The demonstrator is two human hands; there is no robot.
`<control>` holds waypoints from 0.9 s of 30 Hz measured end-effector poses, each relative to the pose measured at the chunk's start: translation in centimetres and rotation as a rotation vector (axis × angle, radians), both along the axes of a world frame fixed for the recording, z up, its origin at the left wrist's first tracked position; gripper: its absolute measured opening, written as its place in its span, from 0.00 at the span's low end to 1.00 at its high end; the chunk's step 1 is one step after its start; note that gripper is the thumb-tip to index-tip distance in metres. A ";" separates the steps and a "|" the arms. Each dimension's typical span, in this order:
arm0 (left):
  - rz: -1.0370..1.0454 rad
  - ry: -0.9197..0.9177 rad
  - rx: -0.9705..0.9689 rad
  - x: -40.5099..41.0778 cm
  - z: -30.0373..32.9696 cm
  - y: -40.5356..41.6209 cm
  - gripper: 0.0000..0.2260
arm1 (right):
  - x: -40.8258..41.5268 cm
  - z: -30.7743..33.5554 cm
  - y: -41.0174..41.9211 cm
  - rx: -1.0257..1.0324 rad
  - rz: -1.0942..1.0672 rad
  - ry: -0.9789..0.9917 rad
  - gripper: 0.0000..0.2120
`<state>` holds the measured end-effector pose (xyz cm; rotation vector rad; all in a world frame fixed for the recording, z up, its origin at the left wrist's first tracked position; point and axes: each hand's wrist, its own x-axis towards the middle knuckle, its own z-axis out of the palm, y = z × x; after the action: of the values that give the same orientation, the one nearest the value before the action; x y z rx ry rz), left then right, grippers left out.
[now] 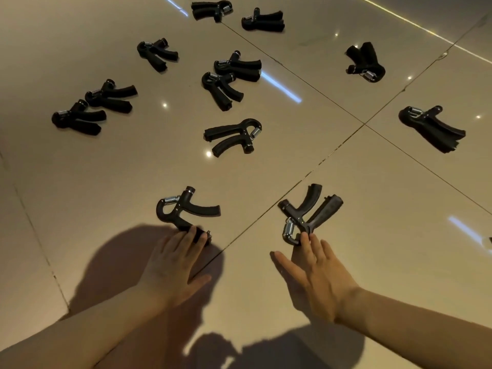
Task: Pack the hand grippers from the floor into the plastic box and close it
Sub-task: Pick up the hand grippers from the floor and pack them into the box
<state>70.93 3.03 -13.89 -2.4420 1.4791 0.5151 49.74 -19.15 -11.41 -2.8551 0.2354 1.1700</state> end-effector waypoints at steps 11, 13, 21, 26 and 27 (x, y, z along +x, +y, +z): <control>-0.301 -0.065 -0.286 -1.5 -1.6 -0.4 0.24 | 1.5 0.9 0.6 0.102 -0.037 -0.288 0.26; -0.342 -0.013 -0.291 -0.4 -0.9 -1.8 0.23 | 3.4 1.5 -2.6 0.070 0.001 -0.347 0.23; -0.367 0.071 -0.001 1.8 -0.7 -6.5 0.35 | 3.8 -0.8 -10.9 -0.049 0.069 -0.114 0.37; -0.333 0.133 -0.088 1.2 -1.2 -6.3 0.37 | -0.2 -1.2 -11.1 0.033 -0.057 -0.256 0.38; -0.339 0.133 -0.115 1.4 -1.4 -6.0 0.37 | -0.9 -1.2 -11.1 0.036 -0.068 -0.276 0.38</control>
<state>72.35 -2.97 -15.34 -2.2024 1.9778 0.5408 48.89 -30.27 -12.62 -2.9062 0.2914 0.7494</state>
